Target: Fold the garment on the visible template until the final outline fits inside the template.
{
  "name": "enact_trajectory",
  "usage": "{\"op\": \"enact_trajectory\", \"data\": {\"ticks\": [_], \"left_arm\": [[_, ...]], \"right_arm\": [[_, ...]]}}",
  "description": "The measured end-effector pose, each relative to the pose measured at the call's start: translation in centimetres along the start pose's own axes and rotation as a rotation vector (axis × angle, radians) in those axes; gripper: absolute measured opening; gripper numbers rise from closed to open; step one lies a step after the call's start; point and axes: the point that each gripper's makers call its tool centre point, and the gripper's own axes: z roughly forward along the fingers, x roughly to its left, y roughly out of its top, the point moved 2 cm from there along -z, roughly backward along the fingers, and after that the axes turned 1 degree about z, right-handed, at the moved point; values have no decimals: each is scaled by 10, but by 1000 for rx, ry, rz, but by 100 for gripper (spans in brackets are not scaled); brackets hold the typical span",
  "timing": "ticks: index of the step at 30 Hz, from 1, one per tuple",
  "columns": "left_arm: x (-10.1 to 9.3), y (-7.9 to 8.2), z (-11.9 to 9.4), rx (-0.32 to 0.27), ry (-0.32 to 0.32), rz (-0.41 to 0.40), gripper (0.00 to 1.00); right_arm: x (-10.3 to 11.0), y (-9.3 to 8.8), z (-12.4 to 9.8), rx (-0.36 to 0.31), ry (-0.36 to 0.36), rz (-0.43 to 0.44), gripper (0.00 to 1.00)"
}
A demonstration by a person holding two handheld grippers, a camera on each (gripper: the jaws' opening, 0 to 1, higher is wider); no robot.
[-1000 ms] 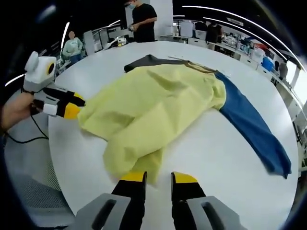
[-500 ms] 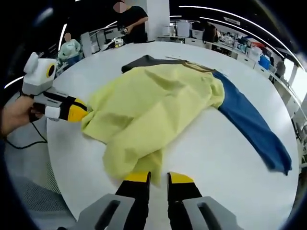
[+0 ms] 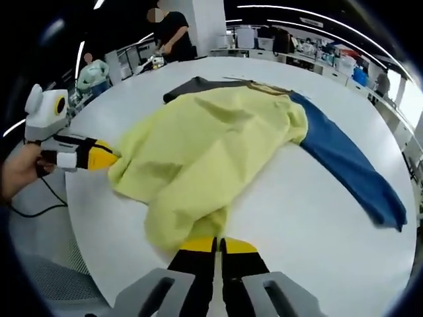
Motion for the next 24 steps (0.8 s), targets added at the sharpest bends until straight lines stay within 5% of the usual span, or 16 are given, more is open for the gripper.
{"op": "enact_trajectory", "data": {"ticks": [24], "left_arm": [[26,-7,-34,58,1,30,0]], "right_arm": [[-32,6,-41,-100,-90,54,0]]}}
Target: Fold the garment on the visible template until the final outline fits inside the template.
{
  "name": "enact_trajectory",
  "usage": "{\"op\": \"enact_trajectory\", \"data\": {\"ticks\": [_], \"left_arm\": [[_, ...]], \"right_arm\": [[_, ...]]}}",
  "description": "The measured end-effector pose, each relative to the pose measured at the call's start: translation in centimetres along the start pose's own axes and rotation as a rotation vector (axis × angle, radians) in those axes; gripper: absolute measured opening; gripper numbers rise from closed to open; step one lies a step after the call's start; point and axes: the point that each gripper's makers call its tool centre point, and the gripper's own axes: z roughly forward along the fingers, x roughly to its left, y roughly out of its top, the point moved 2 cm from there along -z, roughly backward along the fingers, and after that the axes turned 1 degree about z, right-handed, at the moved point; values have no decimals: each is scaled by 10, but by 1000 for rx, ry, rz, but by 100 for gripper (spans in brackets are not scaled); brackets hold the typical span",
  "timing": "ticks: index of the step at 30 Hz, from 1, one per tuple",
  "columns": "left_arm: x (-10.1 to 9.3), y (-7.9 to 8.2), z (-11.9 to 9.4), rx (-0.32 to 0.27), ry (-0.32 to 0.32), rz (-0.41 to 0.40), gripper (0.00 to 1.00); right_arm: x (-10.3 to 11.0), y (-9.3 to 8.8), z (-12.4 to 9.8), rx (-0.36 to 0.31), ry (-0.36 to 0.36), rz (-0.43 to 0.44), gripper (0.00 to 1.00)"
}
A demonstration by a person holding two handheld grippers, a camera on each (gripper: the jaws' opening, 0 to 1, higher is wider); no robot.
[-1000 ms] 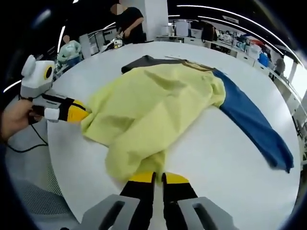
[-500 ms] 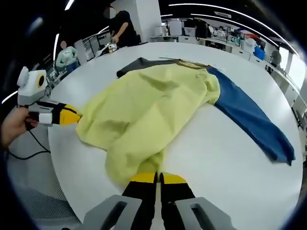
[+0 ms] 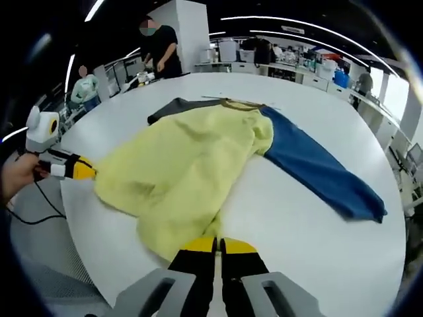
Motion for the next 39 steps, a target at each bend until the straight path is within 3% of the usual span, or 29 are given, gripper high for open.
{"op": "enact_trajectory", "data": {"ticks": [11,23,39], "left_arm": [[16,-12,-15,24,23,-6,0],[23,-33,-22,84,19,-8,0],[27,-53,-29,142,11,-21,0]], "right_arm": [[-17,-11,-19,2,-66,13,0],[-18,-35,-31,30,-116,115,0],[-13,-67,-45,81,-139,159,0]]}}
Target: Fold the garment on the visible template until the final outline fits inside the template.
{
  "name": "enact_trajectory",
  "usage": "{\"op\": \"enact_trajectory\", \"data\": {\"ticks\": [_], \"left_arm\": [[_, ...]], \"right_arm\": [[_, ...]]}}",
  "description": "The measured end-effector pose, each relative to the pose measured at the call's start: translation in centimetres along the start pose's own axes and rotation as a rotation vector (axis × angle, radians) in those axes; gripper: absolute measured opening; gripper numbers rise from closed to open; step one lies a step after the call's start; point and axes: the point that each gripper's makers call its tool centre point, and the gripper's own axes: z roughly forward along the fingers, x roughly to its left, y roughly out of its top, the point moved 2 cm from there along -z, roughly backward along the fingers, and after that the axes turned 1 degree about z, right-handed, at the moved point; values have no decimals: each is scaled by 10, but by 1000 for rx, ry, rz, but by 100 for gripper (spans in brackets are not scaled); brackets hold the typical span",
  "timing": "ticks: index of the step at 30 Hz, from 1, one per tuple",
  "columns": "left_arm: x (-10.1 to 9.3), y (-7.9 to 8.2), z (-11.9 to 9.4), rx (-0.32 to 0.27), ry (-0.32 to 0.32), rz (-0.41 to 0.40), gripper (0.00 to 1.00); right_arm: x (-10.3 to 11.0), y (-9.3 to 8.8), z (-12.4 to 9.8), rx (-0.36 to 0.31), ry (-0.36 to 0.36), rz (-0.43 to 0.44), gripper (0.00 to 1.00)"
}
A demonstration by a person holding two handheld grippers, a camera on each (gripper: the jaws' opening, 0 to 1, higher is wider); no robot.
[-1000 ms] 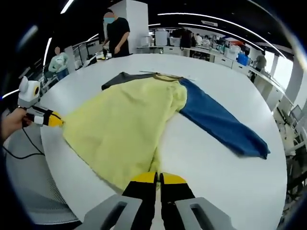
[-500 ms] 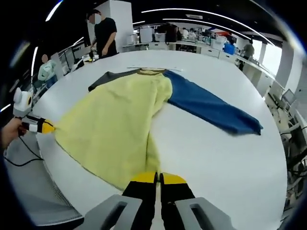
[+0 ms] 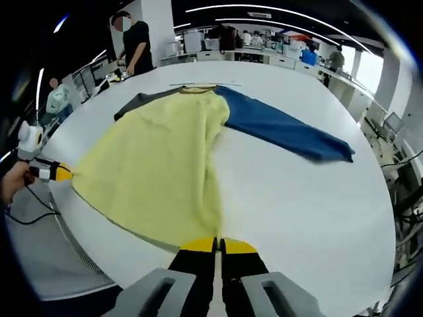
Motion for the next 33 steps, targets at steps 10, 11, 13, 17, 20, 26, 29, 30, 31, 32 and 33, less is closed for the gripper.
{"op": "enact_trajectory", "data": {"ticks": [10,11,13,17,20,26,29,30,31,32,33], "left_arm": [[3,-17,-2,49,3,-13,0],[3,-19,-2,53,6,-10,0],[4,-23,-2,66,7,-5,0],[3,-28,-2,87,4,21,0],[3,-29,-2,94,7,33,0],[3,-30,-3,101,12,45,0],[3,-31,-2,97,16,28,1],[3,-31,-2,95,15,17,1],[3,-30,-2,78,7,-39,1],[5,-31,-3,74,11,-52,1],[5,-32,-3,70,5,-59,1]], "right_arm": [[11,-27,-2,58,6,8,0],[12,-30,-3,66,7,6,0],[14,-34,-3,82,13,1,0],[14,-39,-5,97,13,-1,0],[14,-40,-6,104,17,6,0],[14,-42,-7,112,25,4,0],[14,-42,-7,115,28,-9,0],[14,-42,-7,117,30,-18,0],[15,-42,-7,119,35,-29,0],[15,-42,-7,118,34,-30,0],[15,-42,-7,117,35,-28,0]]}}
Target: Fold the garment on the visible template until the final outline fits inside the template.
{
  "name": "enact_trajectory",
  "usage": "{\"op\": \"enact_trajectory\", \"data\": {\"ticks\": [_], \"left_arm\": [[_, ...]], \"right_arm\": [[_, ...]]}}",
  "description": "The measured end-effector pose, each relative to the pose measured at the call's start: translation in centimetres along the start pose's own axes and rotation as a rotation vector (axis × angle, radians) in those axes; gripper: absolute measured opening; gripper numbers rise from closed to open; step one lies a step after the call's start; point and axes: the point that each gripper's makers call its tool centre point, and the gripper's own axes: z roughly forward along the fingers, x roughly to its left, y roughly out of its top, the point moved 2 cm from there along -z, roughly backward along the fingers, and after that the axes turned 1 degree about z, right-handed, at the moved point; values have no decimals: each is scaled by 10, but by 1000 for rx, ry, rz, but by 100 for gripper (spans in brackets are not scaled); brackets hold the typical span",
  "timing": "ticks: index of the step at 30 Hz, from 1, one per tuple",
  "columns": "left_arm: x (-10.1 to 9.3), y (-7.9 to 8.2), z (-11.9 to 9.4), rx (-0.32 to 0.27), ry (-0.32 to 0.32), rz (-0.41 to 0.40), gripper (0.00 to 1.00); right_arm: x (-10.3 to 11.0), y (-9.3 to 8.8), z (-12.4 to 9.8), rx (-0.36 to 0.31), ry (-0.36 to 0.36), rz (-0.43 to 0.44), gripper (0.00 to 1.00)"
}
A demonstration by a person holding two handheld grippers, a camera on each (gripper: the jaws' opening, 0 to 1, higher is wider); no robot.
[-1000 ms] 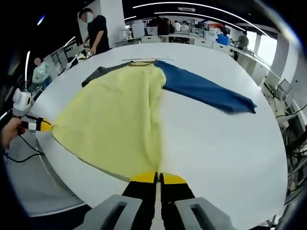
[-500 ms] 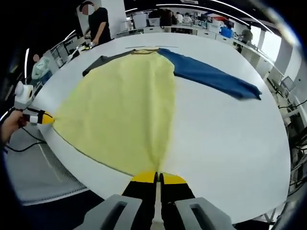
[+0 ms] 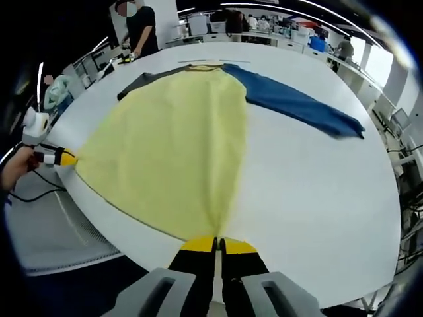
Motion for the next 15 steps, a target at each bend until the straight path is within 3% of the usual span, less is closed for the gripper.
{"op": "enact_trajectory", "data": {"ticks": [11,13,15], "left_arm": [[-2,-3,-3,-13,31,23,2],[1,-2,-4,-27,53,28,12],[5,4,-7,-65,89,48,29]], "right_arm": [[2,-3,-2,-3,17,3,0],[0,-1,-4,-15,17,3,2],[-3,1,-5,-37,21,32,11]]}}
